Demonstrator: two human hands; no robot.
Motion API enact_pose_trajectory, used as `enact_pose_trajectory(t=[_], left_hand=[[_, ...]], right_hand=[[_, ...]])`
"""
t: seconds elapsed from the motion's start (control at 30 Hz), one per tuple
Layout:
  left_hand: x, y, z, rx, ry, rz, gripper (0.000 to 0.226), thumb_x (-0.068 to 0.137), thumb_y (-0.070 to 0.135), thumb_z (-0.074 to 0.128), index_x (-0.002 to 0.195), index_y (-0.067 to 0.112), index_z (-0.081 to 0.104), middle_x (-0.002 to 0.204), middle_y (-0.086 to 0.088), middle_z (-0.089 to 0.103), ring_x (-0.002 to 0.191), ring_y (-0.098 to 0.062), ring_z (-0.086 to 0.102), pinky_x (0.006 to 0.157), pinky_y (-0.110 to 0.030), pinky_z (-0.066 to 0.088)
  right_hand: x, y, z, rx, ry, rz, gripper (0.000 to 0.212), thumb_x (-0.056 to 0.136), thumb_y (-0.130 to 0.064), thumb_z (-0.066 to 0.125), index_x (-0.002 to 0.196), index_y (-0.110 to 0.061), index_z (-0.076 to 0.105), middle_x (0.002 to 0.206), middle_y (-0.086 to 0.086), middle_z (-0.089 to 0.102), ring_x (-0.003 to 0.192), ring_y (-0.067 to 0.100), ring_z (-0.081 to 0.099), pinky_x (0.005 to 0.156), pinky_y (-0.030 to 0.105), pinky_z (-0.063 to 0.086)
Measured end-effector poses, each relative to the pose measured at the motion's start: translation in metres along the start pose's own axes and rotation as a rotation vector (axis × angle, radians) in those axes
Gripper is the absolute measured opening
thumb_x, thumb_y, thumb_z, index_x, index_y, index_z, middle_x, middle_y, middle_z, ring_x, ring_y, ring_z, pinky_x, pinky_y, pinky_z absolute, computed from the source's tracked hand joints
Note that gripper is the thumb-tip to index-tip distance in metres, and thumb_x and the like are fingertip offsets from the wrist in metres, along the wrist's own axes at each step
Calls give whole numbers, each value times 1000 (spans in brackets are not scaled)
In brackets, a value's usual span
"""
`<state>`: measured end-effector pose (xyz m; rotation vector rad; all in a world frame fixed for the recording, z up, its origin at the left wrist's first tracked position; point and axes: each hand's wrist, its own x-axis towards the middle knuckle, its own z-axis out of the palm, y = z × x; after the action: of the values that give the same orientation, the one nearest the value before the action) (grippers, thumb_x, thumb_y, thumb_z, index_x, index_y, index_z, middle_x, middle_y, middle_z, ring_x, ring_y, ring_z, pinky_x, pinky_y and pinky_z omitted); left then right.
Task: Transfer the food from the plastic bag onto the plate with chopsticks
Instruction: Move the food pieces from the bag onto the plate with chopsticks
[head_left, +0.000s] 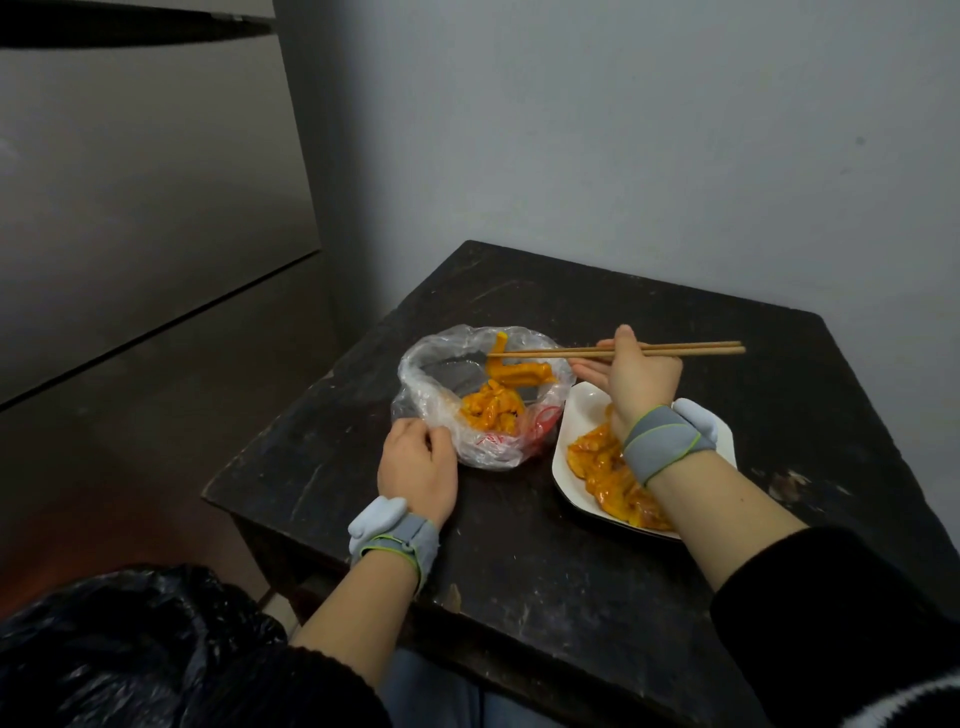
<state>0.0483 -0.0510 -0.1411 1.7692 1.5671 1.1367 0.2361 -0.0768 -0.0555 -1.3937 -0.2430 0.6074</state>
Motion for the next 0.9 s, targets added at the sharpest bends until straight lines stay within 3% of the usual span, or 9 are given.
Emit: enact_pose_trajectory(t=[0.23, 0.6, 0.8, 0.9], left_hand=[[0, 0, 0, 1, -6, -6, 31, 91, 18, 43, 69, -1, 55, 86, -6, 52, 76, -25, 51, 64, -30, 32], [-2, 3, -2, 41, -15, 3, 35, 92, 17, 42, 57, 15, 40, 84, -4, 48, 74, -19, 45, 64, -27, 26], [-2, 3, 0, 62, -16, 4, 30, 92, 18, 42, 65, 7, 48, 87, -4, 48, 77, -21, 46, 66, -29, 29], [-2, 3, 0, 64, -16, 5, 31, 92, 18, 41, 65, 6, 48, 87, -5, 48, 78, -22, 47, 66, -30, 29]], right_hand=[[-4, -7, -4, 101, -13, 119, 25, 99, -23, 53, 84, -4, 61, 84, 16, 71, 70, 24, 74, 64, 31, 62], [-12, -22, -15, 254, -60, 167, 24, 100, -15, 51, 80, -2, 54, 80, 16, 63, 67, 27, 69, 70, 36, 61], [-7, -39, -31, 303, -99, 175, 17, 98, -16, 54, 94, 0, 56, 95, 18, 66, 72, 29, 72, 66, 34, 62], [-4, -51, -45, 325, -122, 170, 23, 98, -15, 55, 113, 2, 56, 105, 20, 67, 76, 30, 73, 63, 32, 62]])
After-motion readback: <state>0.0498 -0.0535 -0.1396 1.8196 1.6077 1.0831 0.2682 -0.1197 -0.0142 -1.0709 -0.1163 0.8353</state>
